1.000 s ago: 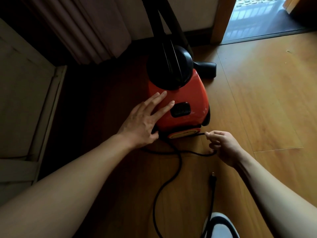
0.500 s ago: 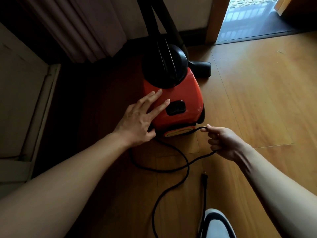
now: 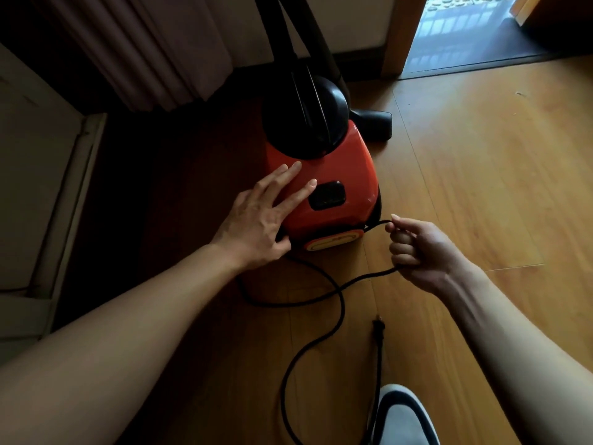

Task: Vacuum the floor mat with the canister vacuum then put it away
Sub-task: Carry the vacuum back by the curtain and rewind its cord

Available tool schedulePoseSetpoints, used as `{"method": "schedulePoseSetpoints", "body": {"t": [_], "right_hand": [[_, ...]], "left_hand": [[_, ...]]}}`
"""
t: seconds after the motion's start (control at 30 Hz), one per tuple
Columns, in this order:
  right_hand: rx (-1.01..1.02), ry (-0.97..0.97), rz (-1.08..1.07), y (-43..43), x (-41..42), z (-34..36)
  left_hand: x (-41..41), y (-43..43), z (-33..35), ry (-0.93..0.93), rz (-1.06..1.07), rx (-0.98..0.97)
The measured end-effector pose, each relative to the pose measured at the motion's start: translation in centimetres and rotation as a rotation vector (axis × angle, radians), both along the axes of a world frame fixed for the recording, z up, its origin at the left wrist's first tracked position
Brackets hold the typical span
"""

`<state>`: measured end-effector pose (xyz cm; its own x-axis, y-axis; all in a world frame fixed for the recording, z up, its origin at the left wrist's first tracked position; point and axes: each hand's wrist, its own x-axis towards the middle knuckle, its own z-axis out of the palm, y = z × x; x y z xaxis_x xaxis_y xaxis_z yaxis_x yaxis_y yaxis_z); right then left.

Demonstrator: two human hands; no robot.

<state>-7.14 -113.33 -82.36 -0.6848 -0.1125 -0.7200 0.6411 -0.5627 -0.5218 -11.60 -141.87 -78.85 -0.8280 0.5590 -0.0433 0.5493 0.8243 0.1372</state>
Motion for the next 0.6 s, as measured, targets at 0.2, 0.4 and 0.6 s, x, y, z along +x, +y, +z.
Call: {"method": "schedulePoseSetpoints", "body": {"t": [0.2,0.4,0.6], "right_hand": [[0.24,0.436,0.371,-3.2,1.0,3.6],[0.529,0.611,0.605,-12.0,3.0,1.0],[0.259,0.303,0.472,-15.2,2.3,-3.7]], "left_hand": [[0.0,0.1,0.2,-0.004,0.008,-0.018],[0.1,0.5,0.2,-0.029,0.049,0.03],[0.3,0.5,0.0,-0.026,0.051,0.019]]}}
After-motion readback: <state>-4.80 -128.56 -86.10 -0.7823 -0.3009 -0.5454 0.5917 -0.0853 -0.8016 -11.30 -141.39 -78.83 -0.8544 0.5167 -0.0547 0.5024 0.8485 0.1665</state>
